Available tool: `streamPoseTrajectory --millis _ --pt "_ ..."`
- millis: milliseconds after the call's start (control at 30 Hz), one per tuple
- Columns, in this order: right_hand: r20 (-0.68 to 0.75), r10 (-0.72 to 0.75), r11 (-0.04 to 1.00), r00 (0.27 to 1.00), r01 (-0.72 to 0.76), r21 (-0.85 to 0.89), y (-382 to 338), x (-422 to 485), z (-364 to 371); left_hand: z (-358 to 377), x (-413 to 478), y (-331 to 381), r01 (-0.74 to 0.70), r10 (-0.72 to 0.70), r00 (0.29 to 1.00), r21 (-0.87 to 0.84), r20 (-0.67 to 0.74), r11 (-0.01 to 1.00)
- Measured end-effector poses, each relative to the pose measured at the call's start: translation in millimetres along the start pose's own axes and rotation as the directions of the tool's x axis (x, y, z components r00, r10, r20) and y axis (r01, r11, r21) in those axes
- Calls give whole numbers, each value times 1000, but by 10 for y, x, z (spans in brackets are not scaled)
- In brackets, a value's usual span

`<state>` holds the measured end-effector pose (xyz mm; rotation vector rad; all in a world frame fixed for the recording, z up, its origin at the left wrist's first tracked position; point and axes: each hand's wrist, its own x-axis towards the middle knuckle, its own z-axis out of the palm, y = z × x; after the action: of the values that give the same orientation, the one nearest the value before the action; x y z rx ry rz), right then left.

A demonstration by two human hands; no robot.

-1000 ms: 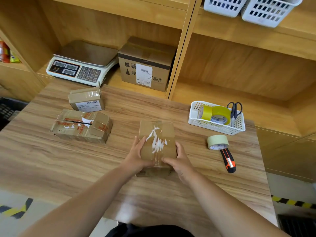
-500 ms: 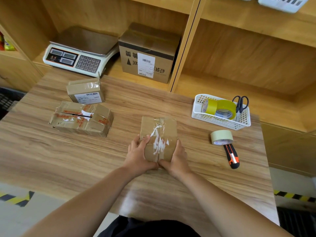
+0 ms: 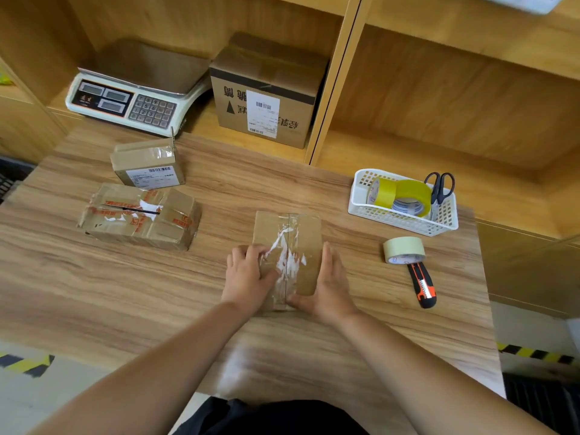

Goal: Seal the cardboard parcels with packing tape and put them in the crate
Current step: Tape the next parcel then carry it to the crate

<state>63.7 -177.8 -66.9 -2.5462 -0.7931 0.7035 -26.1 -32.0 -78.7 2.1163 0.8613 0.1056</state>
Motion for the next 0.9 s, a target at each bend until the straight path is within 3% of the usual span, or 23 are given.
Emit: streamPoseTrajectory --millis 100,233,367,633,767,900 --pt "36 -98 969 995 104 -224 -36 102 -94 -4 45 39 17 -15 998 -47 58 999" --pt "103 -154 912 983 181 -369 -105 266 -101 28 52 14 -55 48 995 83 91 995" --pt "39 -60 942 997 69 -329 -148 495 -141 16 55 51 -92 75 990 138 122 986" --pt "25 -79 931 997 82 -355 -191 799 -242 8 81 15 -86 49 981 193 186 977" --pt "-67 -105 924 992 72 -375 -192 966 -335 28 94 17 -53 21 984 178 179 983" --pt "26 -118 923 993 120 -367 -202 1108 -387 29 125 -15 -48 27 988 135 153 990"
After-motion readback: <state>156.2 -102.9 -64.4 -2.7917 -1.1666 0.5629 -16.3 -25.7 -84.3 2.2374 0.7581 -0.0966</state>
